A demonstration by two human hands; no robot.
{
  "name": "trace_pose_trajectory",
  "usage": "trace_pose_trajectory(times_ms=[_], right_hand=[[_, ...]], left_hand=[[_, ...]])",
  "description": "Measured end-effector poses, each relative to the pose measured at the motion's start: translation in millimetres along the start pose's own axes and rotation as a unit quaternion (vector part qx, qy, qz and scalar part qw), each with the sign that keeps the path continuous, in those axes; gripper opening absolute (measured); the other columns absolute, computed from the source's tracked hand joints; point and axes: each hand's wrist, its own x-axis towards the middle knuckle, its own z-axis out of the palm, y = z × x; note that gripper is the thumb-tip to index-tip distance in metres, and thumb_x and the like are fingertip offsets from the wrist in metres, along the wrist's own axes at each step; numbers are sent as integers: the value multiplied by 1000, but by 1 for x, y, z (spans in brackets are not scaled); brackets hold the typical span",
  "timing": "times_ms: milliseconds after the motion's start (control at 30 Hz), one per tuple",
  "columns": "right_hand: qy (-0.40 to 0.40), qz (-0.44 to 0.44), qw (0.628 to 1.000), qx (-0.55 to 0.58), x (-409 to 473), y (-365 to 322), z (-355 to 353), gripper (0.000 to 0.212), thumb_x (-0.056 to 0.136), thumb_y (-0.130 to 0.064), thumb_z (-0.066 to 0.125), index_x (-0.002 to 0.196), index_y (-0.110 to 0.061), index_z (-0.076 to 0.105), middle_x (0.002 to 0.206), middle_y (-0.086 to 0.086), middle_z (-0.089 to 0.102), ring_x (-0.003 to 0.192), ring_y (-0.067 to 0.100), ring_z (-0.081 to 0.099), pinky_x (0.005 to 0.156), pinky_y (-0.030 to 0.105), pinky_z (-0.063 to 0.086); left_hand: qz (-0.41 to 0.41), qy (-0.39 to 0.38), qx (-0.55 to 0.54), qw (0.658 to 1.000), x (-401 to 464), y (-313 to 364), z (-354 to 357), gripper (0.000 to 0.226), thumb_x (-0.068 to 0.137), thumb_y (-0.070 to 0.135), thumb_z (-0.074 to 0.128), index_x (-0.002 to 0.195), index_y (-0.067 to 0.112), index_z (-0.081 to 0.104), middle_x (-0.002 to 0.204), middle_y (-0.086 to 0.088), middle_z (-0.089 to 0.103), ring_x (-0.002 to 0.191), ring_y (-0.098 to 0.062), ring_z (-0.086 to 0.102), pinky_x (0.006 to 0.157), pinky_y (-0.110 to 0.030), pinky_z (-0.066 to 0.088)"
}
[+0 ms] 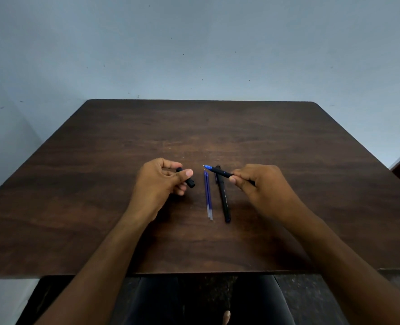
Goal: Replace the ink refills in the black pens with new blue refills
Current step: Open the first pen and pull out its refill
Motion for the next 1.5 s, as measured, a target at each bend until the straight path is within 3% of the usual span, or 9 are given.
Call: trace_pose_trajectory(times_ms=[167, 267, 600, 800, 1067, 1200, 1300, 1400, 1500], right_hand=[[29, 30, 999, 28, -4, -2, 7, 25, 100, -23, 57, 81, -15, 71, 70, -1, 60, 67, 14, 57, 64, 28, 50], [23, 42, 998, 31, -5, -8, 10, 21, 100, -24, 57, 85, -19, 71, 70, -7, 58, 66, 11, 55, 62, 25, 49], [28, 44, 998, 44, -7, -10, 11, 30, 100, -23, 57, 73, -14, 67, 70, 6, 64, 66, 20, 59, 61, 26, 46], [14, 59, 997, 44, -8, -11, 12, 31, 100, -24, 56, 73, -15, 66, 69, 4, 63, 65, 18, 58, 58, 21, 42], [7, 57, 997, 45, -6, -17, 12, 34, 101, -25, 55, 67, -26, 58, 69, 3, 60, 63, 15, 54, 59, 23, 43], [26, 46, 997, 62, -7, -20, 13, 38, 101, -25, 56, 63, -31, 54, 63, -5, 54, 58, 7, 48, 53, 16, 37], [38, 37, 995, 83, -6, -24, 16, 35, 99, -24, 59, 66, -34, 56, 64, -11, 56, 58, 5, 52, 54, 13, 37], [60, 22, 989, 131, -5, -27, 19, 32, 98, -21, 62, 66, -22, 64, 55, -13, 55, 55, 1, 55, 54, 13, 40], [51, 32, 981, 182, -4, -29, 22, 33, 98, -23, 63, 67, -13, 70, 52, -6, 59, 47, 5, 52, 50, 17, 41]], left_hand=[[64, 12, 239, 969, 11, 4, 6, 23, 82, 32, 82, 100, 25, 70, 81, 5, 74, 64, -7, 70, 59, -20, 57], [81, 13, 291, 953, 15, 5, 10, 28, 83, 33, 80, 108, 25, 72, 85, 10, 67, 77, -4, 64, 68, -20, 51], [136, 50, 261, 954, 16, -7, 13, 29, 81, 29, 82, 108, 26, 75, 84, 16, 66, 75, 4, 59, 62, -6, 38], [138, 51, 256, 955, 16, -13, 12, 28, 83, 24, 81, 110, 17, 78, 103, 2, 78, 71, 11, 55, 63, -1, 39], [129, 62, 247, 958, 12, -7, 11, 36, 83, 26, 81, 117, 17, 74, 97, 10, 72, 75, 8, 56, 70, -5, 40], [152, 94, 188, 966, 1, 0, 6, 27, 85, 25, 78, 111, 26, 76, 97, 23, 69, 82, 17, 59, 73, 0, 43], [125, 53, 31, 990, -16, 2, 7, 22, 84, 19, 78, 102, 32, 77, 89, 28, 75, 87, 14, 67, 70, -7, 53], [66, -13, -120, 990, -29, -1, 16, 23, 83, 14, 79, 105, 20, 80, 90, 15, 80, 71, 4, 67, 58, -14, 51], [9, -95, -216, 972, -34, -3, 20, 28, 81, 24, 75, 108, 18, 80, 105, 2, 79, 78, 1, 63, 64, -18, 47]])
